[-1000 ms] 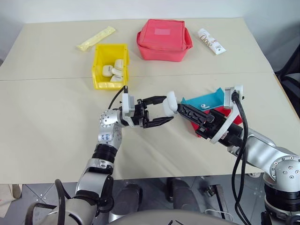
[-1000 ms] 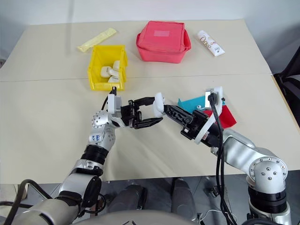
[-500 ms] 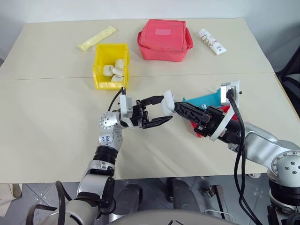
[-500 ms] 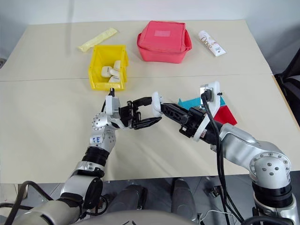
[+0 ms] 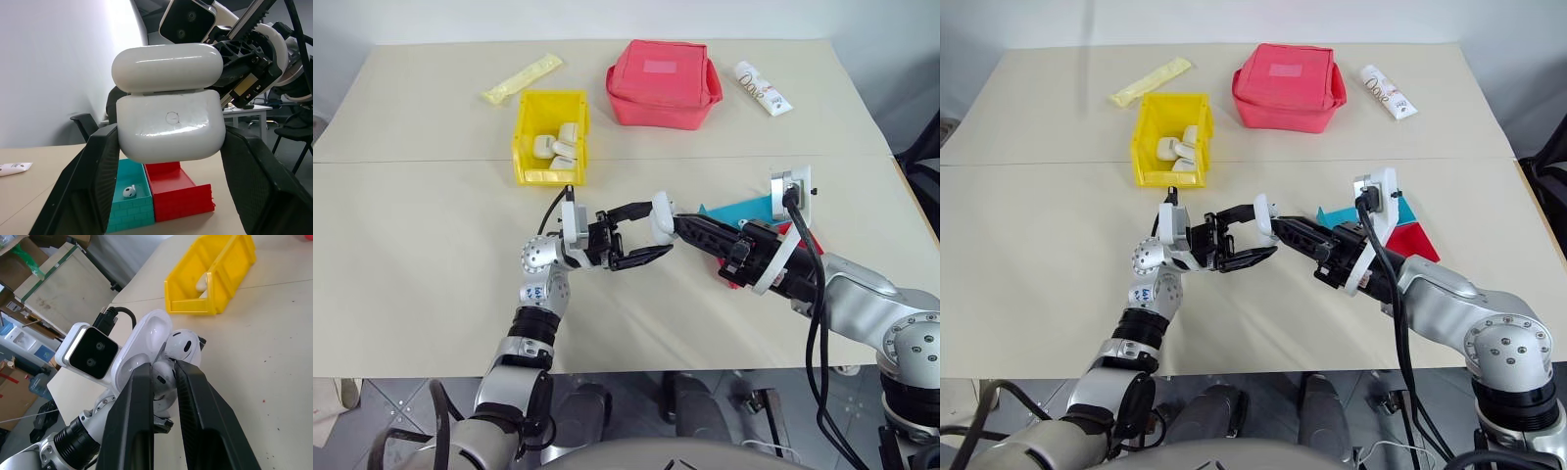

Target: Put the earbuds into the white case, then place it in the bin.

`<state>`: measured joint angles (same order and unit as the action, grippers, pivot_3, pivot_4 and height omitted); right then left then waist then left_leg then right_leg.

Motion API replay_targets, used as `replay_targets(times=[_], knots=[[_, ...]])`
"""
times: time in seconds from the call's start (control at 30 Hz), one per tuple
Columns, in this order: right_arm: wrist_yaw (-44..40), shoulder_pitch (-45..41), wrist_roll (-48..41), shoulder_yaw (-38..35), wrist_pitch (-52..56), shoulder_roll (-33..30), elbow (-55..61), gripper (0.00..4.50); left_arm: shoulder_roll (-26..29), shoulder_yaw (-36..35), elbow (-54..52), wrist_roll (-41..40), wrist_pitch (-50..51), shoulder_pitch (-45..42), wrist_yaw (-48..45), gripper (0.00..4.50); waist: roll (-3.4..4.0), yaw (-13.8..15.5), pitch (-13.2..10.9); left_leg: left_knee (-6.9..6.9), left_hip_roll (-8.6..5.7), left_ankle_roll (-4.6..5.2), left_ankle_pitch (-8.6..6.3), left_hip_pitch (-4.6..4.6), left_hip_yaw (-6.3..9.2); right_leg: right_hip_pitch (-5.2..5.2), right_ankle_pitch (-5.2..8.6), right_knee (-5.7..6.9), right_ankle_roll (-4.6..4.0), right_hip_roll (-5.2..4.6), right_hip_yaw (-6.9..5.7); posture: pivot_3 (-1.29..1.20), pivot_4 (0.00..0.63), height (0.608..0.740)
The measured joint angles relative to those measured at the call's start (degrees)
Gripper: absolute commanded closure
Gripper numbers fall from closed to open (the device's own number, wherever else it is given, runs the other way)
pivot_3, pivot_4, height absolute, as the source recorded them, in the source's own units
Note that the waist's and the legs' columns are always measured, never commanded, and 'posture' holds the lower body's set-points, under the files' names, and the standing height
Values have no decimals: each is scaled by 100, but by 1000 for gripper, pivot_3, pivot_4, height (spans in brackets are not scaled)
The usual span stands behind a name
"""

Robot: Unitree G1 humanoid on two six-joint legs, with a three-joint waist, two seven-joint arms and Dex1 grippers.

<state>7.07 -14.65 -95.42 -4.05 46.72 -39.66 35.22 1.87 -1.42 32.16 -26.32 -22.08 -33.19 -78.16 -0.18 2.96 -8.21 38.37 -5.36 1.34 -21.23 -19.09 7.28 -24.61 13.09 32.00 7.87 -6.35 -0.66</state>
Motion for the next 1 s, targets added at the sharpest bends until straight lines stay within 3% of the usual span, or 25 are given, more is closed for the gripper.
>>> replay_targets(times=[0.77, 1.0], knots=[[-368, -93, 316, 87, 155, -280, 34, 4045, -191, 9, 0, -32, 31, 204, 39, 1757, -1, 7, -1, -1, 1, 1, 0, -1, 0, 1, -1, -5, 0, 0, -1, 0, 150, 740], [-438, -157, 336, 111, 176, -278, 73, 1948, -235, 27, -12, -33, 33, 216, 18, 1757, -1, 9, -2, -1, 1, 1, 0, -1, 0, 2, -2, -7, 1, 0, -2, 0, 150, 740]])
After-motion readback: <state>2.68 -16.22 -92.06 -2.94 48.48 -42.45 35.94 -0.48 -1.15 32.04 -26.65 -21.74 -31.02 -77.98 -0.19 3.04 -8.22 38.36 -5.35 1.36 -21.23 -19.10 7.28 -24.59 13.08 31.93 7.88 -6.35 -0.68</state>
